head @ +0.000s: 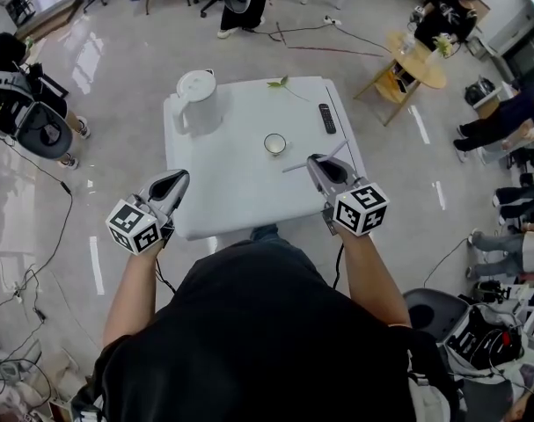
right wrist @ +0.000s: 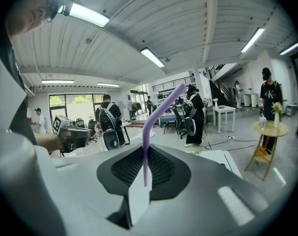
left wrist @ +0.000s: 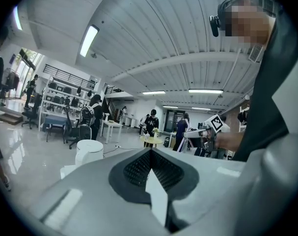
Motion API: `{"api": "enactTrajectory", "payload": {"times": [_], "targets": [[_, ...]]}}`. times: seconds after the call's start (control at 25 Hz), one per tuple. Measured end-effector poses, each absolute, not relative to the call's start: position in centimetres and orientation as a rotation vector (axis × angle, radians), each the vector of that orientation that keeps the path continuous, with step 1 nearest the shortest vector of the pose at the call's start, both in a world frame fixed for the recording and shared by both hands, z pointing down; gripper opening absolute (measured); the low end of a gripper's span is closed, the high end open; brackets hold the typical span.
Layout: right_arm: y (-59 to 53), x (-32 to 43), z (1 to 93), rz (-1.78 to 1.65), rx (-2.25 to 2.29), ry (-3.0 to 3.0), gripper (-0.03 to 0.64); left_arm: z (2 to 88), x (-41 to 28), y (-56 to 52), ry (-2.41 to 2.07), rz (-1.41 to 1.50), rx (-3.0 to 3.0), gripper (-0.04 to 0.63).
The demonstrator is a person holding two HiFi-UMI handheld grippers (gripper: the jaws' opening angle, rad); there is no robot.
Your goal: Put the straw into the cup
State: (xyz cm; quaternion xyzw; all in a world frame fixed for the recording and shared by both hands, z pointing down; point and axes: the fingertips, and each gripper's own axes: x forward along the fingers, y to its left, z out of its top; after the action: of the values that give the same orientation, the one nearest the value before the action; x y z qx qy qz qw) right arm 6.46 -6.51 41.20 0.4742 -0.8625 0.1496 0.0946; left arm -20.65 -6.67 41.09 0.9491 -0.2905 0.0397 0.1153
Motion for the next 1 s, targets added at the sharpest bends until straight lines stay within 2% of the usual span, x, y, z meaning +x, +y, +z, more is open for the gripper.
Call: {"api": "enactTrajectory", "payload": {"times": [1.0], "targets": [[-15.4, 9.5, 45.7, 0.554, 1.333, -2.517, 0.06, 43.0, -16.5, -14.5, -0.849, 0.171, 2.728, 0.0]]}}
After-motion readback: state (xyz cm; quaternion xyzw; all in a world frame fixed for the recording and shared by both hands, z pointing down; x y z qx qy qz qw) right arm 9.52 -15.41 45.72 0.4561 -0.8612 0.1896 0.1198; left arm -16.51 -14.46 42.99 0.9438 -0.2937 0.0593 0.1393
